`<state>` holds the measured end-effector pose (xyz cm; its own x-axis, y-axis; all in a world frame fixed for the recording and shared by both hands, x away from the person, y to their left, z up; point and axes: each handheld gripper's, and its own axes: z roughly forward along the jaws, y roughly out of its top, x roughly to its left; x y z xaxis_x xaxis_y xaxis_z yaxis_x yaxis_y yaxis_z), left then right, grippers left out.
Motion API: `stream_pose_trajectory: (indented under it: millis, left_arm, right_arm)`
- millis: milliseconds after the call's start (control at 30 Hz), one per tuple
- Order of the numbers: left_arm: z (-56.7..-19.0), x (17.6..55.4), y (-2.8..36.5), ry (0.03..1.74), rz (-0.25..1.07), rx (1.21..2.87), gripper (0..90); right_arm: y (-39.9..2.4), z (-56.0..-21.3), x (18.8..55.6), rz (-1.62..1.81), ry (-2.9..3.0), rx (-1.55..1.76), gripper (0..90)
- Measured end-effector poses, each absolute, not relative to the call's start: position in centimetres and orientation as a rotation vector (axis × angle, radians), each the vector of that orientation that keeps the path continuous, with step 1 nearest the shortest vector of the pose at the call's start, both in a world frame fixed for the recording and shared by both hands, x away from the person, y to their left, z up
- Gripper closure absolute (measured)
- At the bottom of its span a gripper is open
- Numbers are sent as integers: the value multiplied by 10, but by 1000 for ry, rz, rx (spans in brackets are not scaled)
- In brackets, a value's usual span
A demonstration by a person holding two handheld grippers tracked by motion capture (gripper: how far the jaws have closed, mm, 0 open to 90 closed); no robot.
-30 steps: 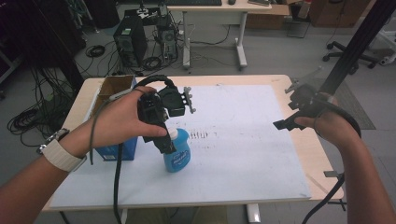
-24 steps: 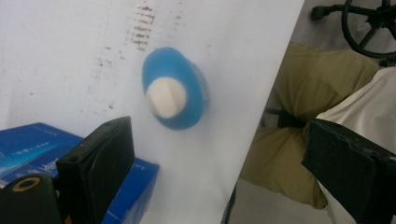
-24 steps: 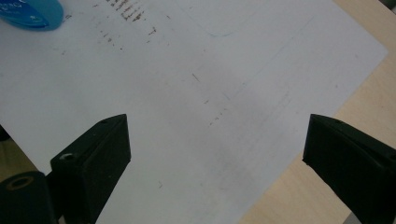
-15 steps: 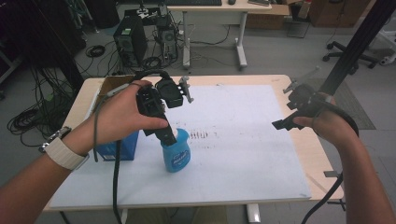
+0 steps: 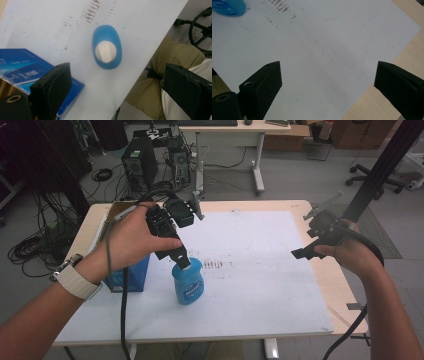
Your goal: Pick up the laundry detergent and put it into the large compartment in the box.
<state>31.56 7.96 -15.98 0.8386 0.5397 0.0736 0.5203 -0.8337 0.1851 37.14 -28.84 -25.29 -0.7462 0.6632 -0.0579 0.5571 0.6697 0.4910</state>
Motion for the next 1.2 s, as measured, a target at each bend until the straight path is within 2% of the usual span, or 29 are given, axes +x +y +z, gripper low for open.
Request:
stream_pose_trajectory:
  millis: [600,1200]
  left_arm:
    - [-166,323,77,959,210,2828,93]
    - [-185,333,78,1029,149,2802,87]
  right_arm:
    - [-287,-255,373,674,2656,979,75]
    - [-288,-260,374,681,2660,982,75]
